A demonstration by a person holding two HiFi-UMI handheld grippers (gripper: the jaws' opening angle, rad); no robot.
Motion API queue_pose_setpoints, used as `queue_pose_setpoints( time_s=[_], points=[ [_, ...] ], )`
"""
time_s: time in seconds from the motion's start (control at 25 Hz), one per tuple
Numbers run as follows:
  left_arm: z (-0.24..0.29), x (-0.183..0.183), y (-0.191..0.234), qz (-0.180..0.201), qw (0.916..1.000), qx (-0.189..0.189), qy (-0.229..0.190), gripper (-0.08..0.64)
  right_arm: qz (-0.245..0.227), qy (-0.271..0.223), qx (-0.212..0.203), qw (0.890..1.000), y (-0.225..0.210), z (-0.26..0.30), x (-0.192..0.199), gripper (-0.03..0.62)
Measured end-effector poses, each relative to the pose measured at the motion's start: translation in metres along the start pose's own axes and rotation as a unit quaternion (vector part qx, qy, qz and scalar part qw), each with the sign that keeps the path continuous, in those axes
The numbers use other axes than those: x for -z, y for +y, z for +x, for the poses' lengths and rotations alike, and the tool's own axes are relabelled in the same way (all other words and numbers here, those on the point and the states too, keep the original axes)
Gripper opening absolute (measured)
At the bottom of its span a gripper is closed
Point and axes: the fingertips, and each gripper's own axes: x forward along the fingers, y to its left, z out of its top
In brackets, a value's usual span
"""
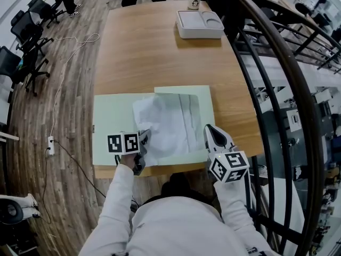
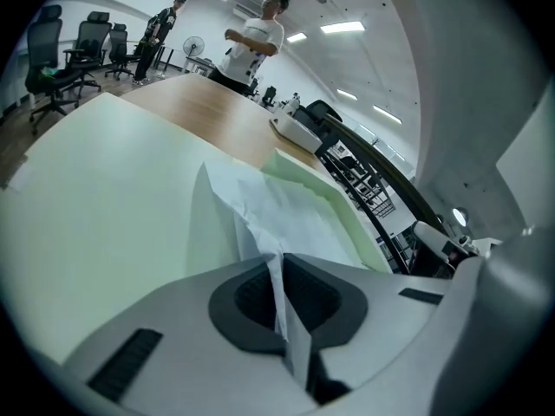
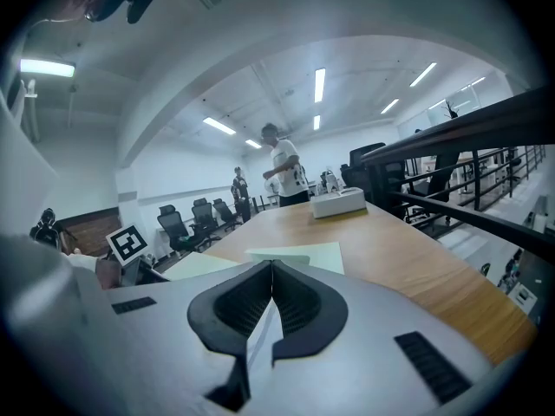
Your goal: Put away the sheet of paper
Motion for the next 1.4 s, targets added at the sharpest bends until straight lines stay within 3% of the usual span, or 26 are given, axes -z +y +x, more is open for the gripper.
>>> queue_pose_setpoints(
  time_s=[0.44,1.4],
  points=[
    [0.012,0.0,-0.012,-0.019,0.9997,0.007,-0.01,0.017,0.004,-0.004,0.001,1.0,-0.003,-0.003,-0.002,0.028],
    [0.044,0.005,-0.052,-0.018,0.999,0.042,0.0,0.017,0.007,-0.006,-0.002,1.0,0.001,-0.007,0.001,0.028]
  ],
)
